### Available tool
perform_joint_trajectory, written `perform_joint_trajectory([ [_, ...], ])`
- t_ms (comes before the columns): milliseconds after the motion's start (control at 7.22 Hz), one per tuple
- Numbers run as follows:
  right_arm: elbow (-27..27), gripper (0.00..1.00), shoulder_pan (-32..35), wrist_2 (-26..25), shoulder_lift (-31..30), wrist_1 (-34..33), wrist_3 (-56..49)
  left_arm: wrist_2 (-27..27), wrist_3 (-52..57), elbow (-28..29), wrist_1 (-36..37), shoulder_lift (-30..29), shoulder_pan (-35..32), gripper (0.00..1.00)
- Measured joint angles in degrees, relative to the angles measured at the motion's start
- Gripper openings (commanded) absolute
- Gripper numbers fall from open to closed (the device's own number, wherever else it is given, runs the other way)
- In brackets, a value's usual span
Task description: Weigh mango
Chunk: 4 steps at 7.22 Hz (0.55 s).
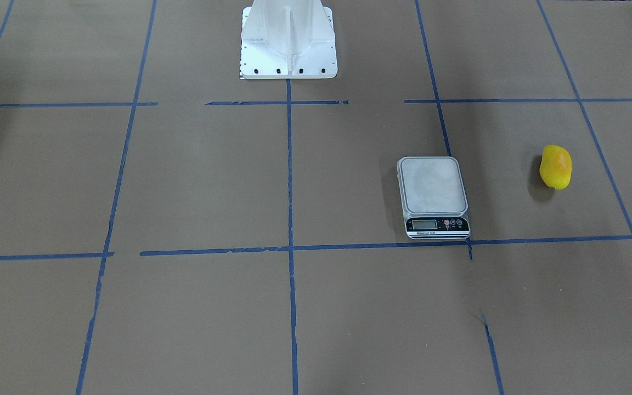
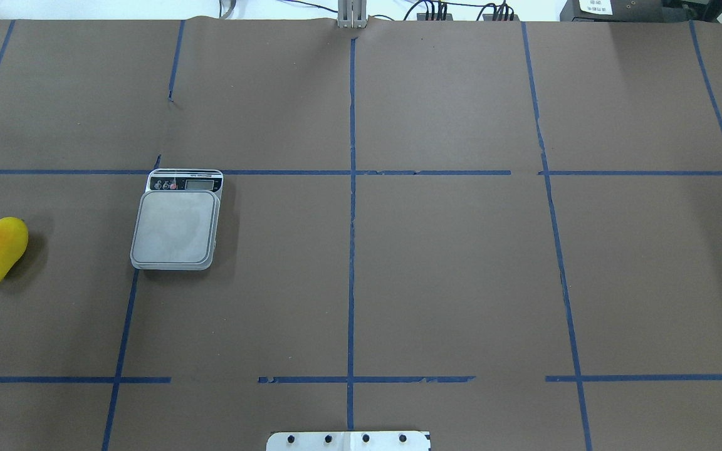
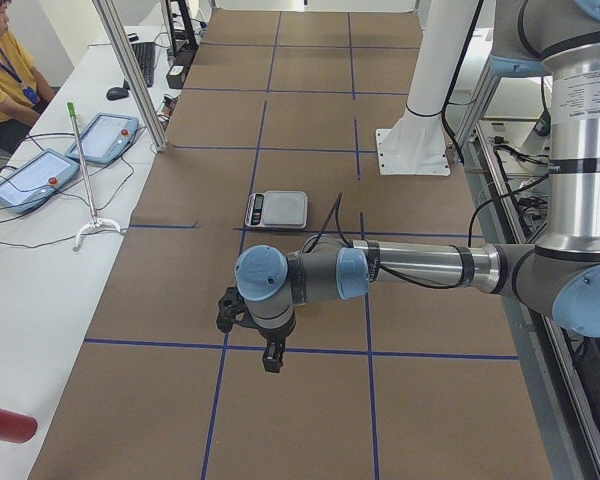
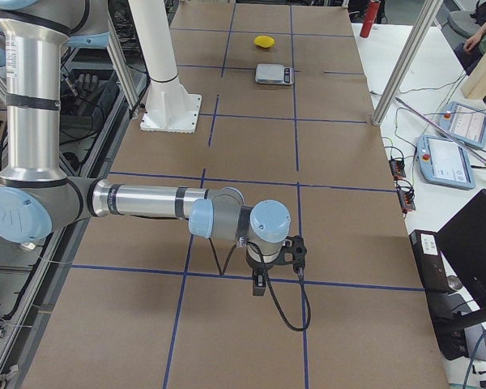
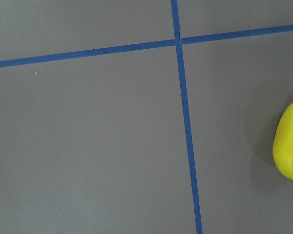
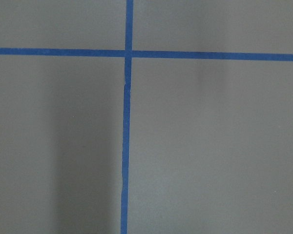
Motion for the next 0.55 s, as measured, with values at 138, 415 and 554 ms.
perform_joint_trajectory([
  [138, 0.00, 1.00, 0.00, 0.00, 0.00, 0.00, 0.00, -0.10, -4.83, 0.00, -3.45, 0.00, 1.76, 1.00],
  [415, 0.00, 1.00, 0.00, 0.00, 0.00, 0.00, 0.00, -0.17, -18.01, 1.75, -16.33, -0.06, 10.21, 1.00],
  [554, 0.00, 1.00, 0.00, 0.00, 0.00, 0.00, 0.00, -0.14, -23.06, 3.39, -23.60, -0.09, 14.03, 1.00],
])
